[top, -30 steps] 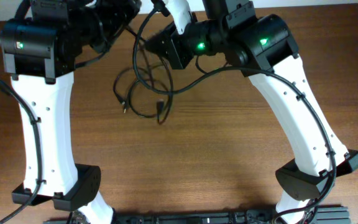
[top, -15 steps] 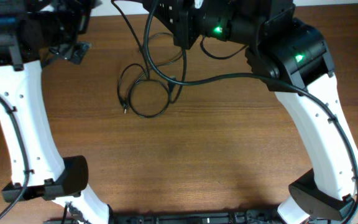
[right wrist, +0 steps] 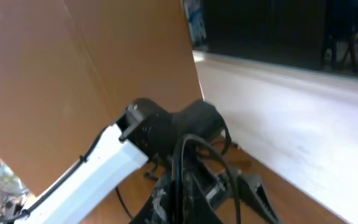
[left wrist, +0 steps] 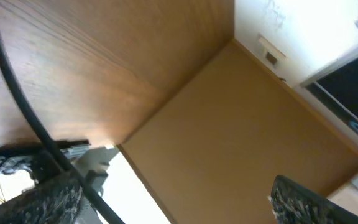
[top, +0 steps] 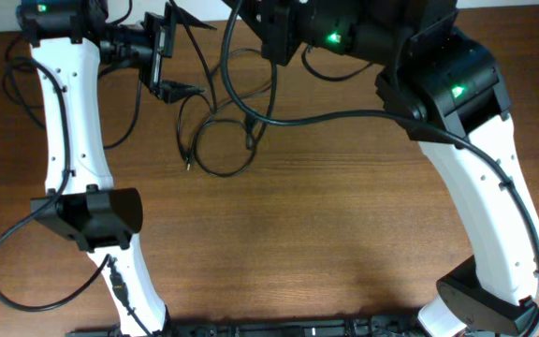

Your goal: Untangle cables

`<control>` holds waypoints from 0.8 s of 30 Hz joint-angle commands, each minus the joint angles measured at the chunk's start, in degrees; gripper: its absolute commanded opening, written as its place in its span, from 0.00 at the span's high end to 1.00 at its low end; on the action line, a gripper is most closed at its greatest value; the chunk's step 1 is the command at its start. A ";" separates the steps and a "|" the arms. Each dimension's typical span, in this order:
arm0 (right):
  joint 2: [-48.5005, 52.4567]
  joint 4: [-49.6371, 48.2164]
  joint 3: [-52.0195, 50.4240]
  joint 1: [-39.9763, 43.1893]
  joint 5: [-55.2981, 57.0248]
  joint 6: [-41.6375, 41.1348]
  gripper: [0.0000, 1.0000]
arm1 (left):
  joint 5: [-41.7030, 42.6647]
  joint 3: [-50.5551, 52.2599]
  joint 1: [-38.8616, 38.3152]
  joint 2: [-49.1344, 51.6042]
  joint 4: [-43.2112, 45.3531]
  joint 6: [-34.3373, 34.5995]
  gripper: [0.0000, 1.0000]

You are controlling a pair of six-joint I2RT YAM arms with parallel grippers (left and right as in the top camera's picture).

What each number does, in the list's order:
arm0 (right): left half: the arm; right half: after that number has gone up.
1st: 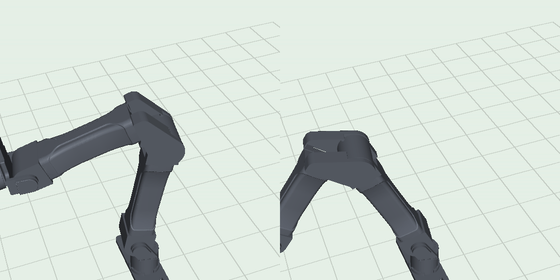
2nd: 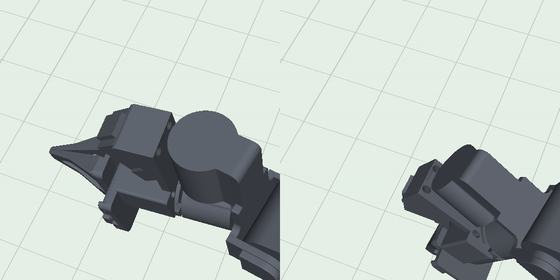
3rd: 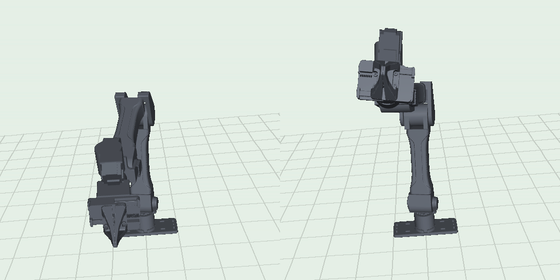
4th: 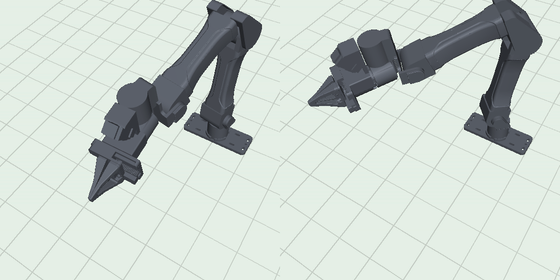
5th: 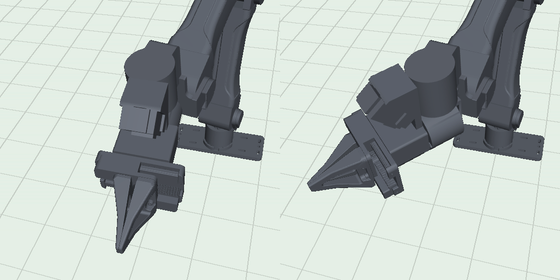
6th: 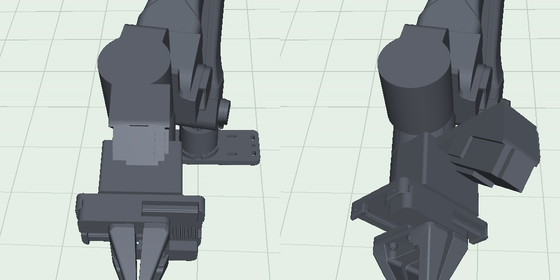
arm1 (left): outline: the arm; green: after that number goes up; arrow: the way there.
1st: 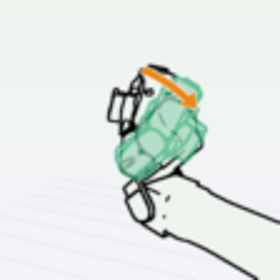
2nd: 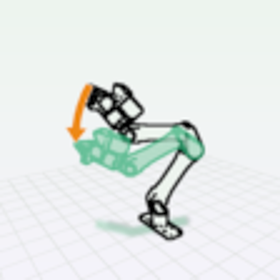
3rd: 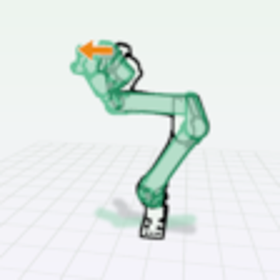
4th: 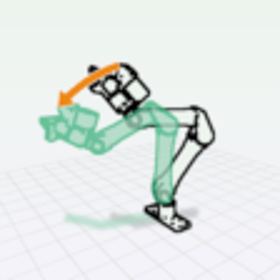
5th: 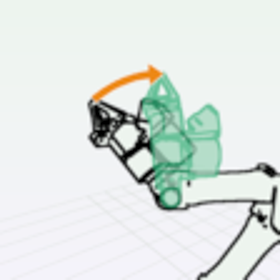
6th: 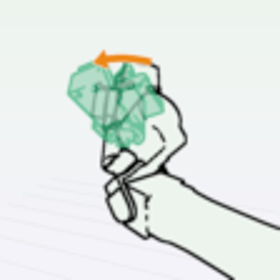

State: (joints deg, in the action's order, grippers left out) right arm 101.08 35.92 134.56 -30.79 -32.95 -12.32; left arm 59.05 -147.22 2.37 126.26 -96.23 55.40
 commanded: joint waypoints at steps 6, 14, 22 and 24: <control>-1.44 0.02 0.07 0.11 8.17 5.07 0.96 | 12.63 -0.15 -0.48 0.48 -0.11 -2.36 0.01; -0.39 -0.13 -0.04 -0.22 7.91 9.29 0.96 | 23.30 -0.15 -0.61 0.48 -0.11 -2.34 0.01; 0.17 -1.14 -0.13 -2.27 7.96 9.31 0.96 | 27.12 -0.15 -0.63 0.48 -0.07 -2.36 0.22; 0.07 -2.62 -0.11 -2.25 7.93 9.25 0.96 | 24.41 -0.15 -0.63 0.48 -0.07 -2.36 0.41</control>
State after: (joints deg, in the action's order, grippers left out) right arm 101.10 34.37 134.56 -32.53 -25.67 -3.20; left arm 85.58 -147.22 1.98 126.26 -96.25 53.63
